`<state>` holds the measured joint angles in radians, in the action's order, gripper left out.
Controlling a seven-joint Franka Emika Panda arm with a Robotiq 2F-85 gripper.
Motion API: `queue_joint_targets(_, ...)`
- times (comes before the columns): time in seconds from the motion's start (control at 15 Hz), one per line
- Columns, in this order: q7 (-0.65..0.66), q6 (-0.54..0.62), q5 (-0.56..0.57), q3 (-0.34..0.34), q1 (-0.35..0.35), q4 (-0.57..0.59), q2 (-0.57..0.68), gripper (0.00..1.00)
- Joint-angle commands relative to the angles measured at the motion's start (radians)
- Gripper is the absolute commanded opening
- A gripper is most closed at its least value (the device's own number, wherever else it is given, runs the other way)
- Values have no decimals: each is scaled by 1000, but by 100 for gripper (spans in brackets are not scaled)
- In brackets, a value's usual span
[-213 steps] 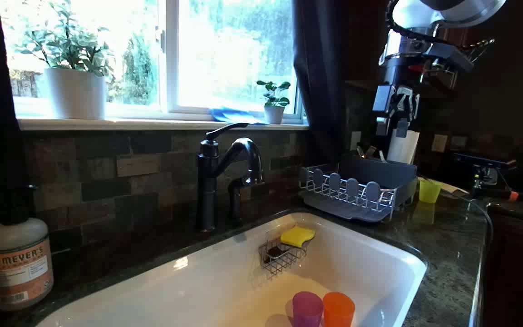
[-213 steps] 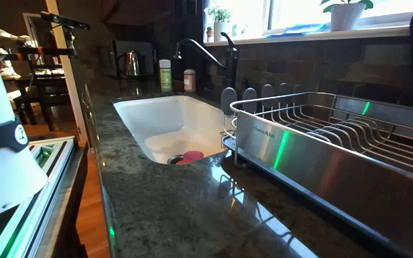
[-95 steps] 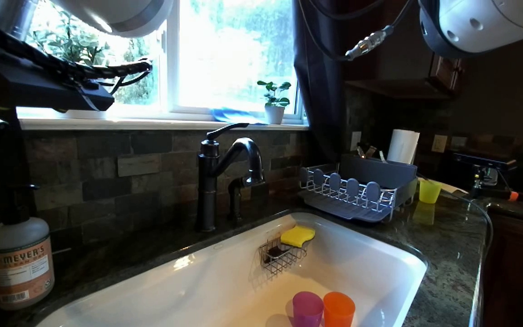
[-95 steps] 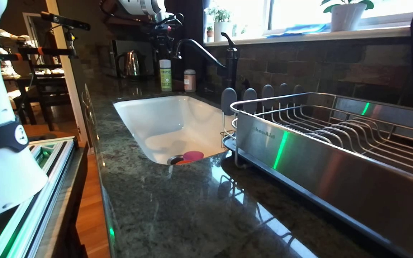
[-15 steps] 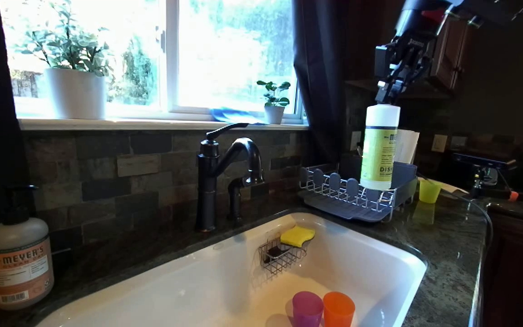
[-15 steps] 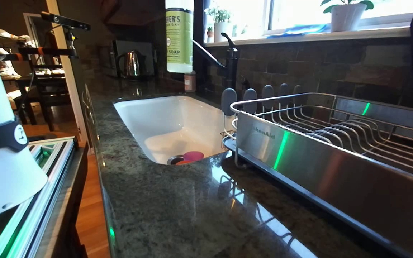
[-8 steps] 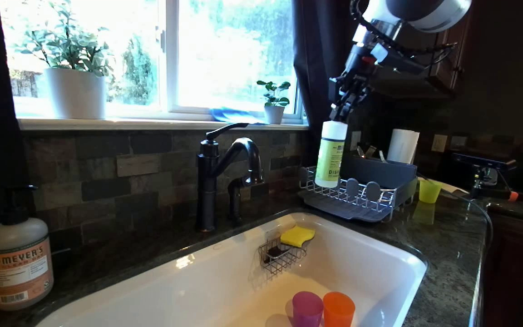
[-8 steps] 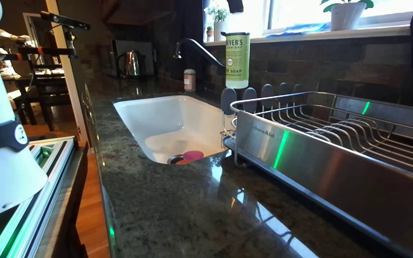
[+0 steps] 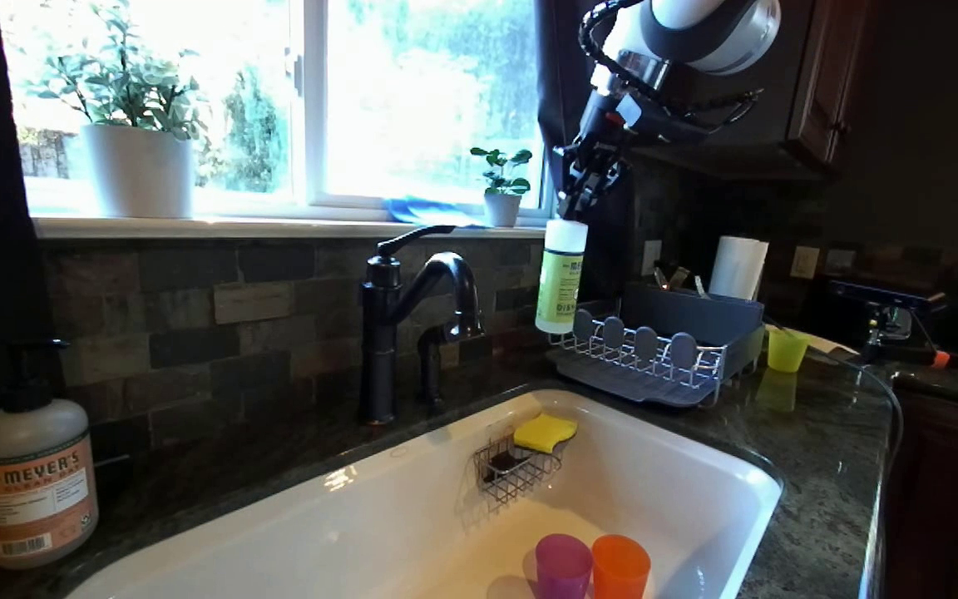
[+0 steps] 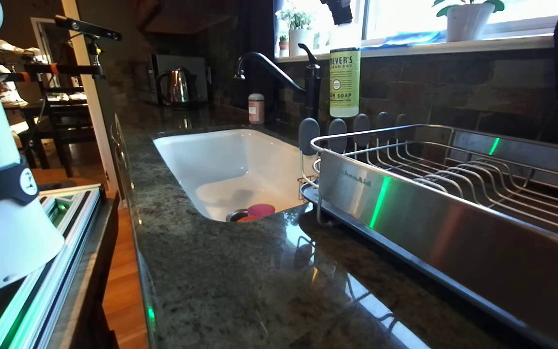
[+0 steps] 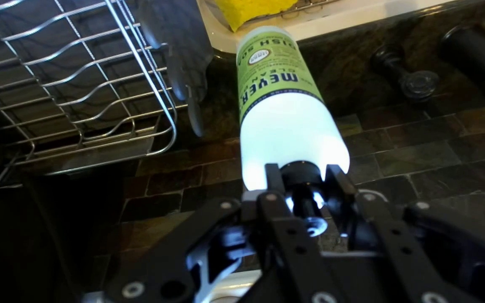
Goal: Move the bottle to the right
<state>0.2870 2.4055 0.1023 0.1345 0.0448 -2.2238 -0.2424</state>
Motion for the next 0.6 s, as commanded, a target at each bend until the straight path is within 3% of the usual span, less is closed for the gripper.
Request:
queue_joint_targets(0.0, 17, 23, 9, -11, -15, 15, 30, 8)
queue_joint_targets(0.53, 56, 171, 57, -30, -26, 127, 253, 8)
